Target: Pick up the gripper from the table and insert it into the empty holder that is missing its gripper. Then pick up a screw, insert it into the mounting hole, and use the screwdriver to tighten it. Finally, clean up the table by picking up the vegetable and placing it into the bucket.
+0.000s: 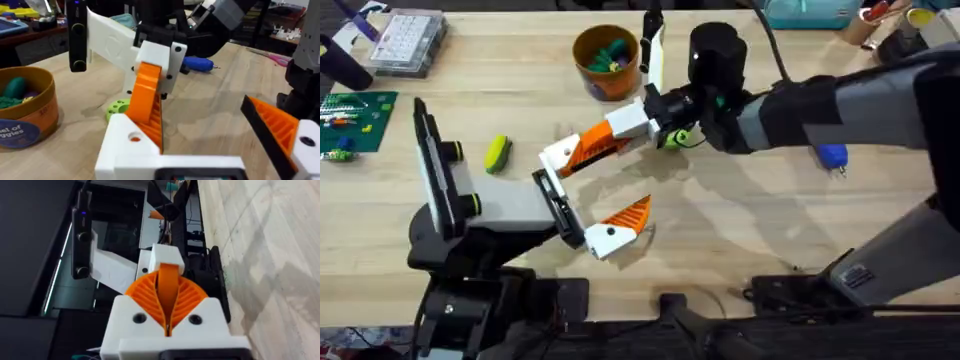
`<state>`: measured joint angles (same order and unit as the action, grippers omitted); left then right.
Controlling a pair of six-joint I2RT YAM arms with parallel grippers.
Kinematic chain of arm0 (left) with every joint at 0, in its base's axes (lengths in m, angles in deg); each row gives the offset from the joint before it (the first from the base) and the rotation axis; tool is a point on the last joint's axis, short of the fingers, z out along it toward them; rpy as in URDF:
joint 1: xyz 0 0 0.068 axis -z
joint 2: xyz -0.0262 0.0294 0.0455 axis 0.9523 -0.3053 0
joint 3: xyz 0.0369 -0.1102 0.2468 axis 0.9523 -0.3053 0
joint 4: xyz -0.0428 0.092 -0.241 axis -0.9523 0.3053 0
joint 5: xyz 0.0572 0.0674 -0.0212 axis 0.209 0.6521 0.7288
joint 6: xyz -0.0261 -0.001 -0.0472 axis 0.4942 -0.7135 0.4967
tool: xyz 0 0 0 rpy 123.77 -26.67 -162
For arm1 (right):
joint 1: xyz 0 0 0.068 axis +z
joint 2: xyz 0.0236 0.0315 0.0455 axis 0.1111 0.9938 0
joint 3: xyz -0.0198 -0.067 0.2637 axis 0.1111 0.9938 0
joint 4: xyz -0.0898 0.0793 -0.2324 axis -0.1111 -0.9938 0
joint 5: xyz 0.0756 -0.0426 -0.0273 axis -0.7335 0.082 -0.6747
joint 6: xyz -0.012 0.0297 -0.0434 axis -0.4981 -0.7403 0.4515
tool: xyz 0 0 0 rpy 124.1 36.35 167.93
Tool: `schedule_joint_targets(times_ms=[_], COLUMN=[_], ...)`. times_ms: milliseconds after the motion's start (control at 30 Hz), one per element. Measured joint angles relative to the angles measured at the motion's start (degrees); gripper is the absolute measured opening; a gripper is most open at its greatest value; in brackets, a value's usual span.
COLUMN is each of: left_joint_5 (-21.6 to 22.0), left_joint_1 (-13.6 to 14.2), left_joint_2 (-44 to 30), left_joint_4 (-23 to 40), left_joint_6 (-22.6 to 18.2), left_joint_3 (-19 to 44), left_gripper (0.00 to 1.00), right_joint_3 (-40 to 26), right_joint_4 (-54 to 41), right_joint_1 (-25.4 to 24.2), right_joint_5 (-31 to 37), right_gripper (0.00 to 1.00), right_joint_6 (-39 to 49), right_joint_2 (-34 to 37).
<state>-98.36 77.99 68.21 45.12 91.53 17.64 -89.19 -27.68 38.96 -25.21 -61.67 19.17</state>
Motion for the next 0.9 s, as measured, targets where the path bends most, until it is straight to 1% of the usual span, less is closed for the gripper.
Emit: schedule_joint_targets(times_ms=[900], left_joint_5=[0.52], left_joint_1=[-0.02], left_joint_2=[-0.02], left_joint_4=[0.17], left_joint_6=[0.04], left_joint_3=[0.00], left_gripper=[0.987], right_joint_3=[-0.02], right_joint_4=[-0.26], right_joint_1=[0.41], right_joint_5=[1.16], right_gripper=[0.014], right_joint_6=[-0.68], right_joint_2=[0.00])
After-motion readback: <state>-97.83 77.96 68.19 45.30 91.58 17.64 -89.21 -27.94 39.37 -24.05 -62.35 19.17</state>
